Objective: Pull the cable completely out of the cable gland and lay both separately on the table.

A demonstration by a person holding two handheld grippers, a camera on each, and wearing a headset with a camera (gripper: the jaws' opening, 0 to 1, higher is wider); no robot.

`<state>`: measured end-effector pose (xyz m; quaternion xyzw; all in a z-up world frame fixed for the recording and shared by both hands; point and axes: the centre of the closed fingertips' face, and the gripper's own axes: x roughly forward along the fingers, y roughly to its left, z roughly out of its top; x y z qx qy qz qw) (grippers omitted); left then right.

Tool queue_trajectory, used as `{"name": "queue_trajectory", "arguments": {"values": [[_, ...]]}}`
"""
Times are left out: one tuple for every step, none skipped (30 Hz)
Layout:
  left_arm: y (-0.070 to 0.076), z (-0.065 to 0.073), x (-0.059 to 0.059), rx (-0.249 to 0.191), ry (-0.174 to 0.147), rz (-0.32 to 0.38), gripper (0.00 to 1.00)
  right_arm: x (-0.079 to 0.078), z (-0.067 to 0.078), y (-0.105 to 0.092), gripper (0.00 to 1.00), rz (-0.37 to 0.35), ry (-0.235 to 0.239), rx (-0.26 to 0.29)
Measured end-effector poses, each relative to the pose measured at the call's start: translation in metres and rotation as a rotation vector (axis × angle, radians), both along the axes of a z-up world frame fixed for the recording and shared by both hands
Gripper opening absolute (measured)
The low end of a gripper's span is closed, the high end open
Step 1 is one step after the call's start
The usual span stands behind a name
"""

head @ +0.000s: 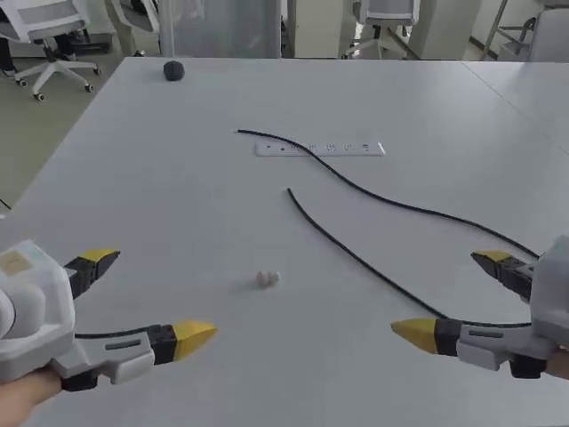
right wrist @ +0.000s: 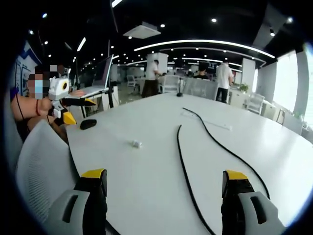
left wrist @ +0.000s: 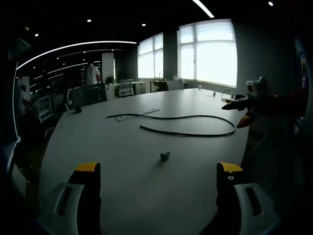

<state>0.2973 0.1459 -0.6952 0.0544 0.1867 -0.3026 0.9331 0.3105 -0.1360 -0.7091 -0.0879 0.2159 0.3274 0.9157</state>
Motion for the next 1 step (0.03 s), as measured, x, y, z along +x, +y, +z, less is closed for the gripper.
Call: {"name": "queue_trajectory", "arguments": {"values": [[-0.0001,-0.0005,-0.0008,0.001,0.002,0.0,0.99,-0.0005,0.001,0.0005,0.99,0.003,-0.005,0.005]]}}
